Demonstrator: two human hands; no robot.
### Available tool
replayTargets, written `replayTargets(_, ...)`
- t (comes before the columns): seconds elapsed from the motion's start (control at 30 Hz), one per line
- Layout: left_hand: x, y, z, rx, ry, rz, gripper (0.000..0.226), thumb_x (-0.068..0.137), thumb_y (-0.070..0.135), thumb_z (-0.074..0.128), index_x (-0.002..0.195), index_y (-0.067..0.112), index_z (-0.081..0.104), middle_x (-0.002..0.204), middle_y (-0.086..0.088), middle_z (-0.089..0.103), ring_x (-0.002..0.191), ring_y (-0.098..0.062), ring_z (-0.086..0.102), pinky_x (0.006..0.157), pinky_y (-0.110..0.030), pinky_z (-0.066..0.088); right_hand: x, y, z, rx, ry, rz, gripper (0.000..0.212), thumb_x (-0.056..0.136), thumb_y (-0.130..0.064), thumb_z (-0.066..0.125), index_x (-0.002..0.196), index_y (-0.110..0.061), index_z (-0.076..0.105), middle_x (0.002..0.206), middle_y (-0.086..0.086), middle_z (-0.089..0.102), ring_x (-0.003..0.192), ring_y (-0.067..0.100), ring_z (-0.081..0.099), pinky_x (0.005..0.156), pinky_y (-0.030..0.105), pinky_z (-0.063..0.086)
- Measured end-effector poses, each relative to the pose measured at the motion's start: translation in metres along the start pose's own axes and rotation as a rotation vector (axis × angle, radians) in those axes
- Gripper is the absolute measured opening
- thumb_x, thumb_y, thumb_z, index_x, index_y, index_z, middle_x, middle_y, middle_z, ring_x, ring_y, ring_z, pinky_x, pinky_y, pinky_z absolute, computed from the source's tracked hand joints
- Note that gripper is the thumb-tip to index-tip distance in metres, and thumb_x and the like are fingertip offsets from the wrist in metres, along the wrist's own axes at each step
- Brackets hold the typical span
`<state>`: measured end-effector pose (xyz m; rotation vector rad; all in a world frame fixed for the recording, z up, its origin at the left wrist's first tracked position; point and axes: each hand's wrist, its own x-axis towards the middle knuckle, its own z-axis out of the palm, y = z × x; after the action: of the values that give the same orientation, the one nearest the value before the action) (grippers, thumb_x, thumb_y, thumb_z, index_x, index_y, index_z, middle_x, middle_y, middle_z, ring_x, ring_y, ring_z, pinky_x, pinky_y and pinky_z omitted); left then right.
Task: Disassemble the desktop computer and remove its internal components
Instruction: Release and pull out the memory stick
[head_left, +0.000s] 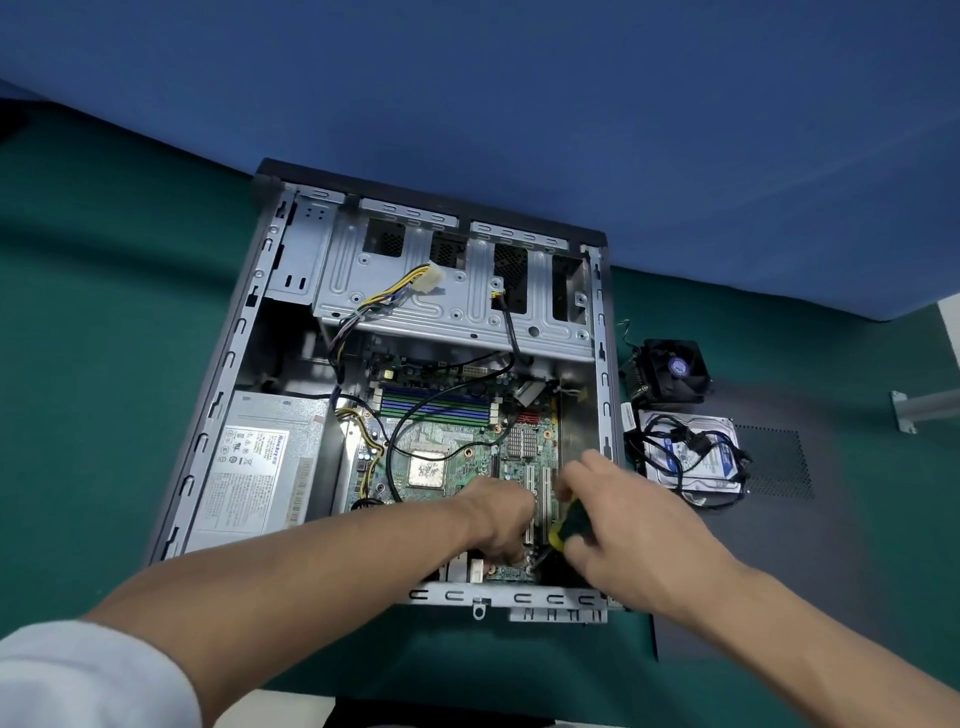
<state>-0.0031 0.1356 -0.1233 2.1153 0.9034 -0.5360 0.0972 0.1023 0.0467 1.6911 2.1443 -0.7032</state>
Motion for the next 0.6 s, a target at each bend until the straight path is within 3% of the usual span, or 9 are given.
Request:
replayTargets(0.07, 0.0003, 0.0001, 0.0, -0.01, -0.005, 0.008, 0.015, 0.076, 0.028, 0.074, 0.079, 0.017, 0.064, 0.068, 0.007, 0.06, 0.073, -0.011, 0.059, 0.069, -0.027, 0.049, -0.0011, 0.0009, -0.0007, 0.002, 0.003, 0.02, 0.015, 0.094, -0.036, 0.043, 0.1, -0.023, 0.047, 0.103, -0.008, 0.047, 0.094, 0.022, 0.056, 0.08, 0.033, 0.044)
replayTargets(0.17, -0.0011, 0.0004, -0.0005, -0.012, 0.004, 0.01, 0.018, 0.076, 0.027, 0.075, 0.075, 0.015, 0.062, 0.069, 0.006, 0.061, 0.073, -0.011, 0.06, 0.072, -0.029, 0.052, -0.0034, 0.0003, 0.0014, 0.041, -0.033, -0.022, 0.013, 0.093, -0.025, 0.046, 0.104, -0.026, 0.041, 0.101, -0.009, 0.034, 0.094, 0.018, 0.049, 0.08, 0.029, 0.039)
replayTargets(0.3, -0.002, 0.0002, -0.0027, -0.012, -0.003, 0.006, 0.014, 0.075, 0.027, 0.075, 0.075, 0.017, 0.065, 0.064, 0.008, 0.059, 0.072, -0.01, 0.06, 0.069, -0.028, 0.05, -0.0048, -0.0012, 0.0023, -0.031, 0.025, 0.031, 0.012, 0.098, -0.038, 0.034, 0.098, -0.026, 0.031, 0.1, -0.004, 0.041, 0.089, 0.029, 0.058, 0.076, 0.038, 0.045)
replayTargets(0.4, -0.0033, 0.0005, -0.0034, -0.008, -0.002, 0.003, 0.018, 0.075, 0.028, 0.075, 0.07, 0.016, 0.062, 0.063, 0.007, 0.058, 0.071, -0.011, 0.059, 0.072, -0.03, 0.051, -0.0033, -0.0038, 0.0015, 0.015, -0.009, -0.031, 0.015, 0.092, -0.026, 0.043, 0.103, -0.028, 0.033, 0.096, -0.011, 0.032, 0.093, 0.022, 0.049, 0.077, 0.03, 0.036)
replayTargets(0.53, -0.0048, 0.001, -0.0054, 0.0, -0.009, 0.012, 0.014, 0.077, 0.028, 0.073, 0.08, 0.016, 0.067, 0.065, 0.007, 0.059, 0.074, -0.014, 0.06, 0.074, -0.03, 0.051, -0.0036, -0.0038, 0.0025, -0.005, 0.019, 0.005, 0.013, 0.097, -0.038, 0.036, 0.092, -0.026, 0.036, 0.094, -0.007, 0.041, 0.09, 0.024, 0.055, 0.075, 0.035, 0.041)
replayTargets(0.6, -0.0063, 0.0016, -0.0065, -0.015, -0.004, 0.014, 0.018, 0.077, 0.03, 0.073, 0.079, 0.013, 0.067, 0.064, 0.006, 0.061, 0.073, -0.013, 0.061, 0.073, -0.03, 0.051, -0.0035, -0.002, 0.0028, 0.03, -0.018, -0.014, 0.005, 0.097, -0.031, 0.038, 0.098, -0.026, 0.039, 0.097, -0.008, 0.037, 0.092, 0.021, 0.052, 0.079, 0.032, 0.04)
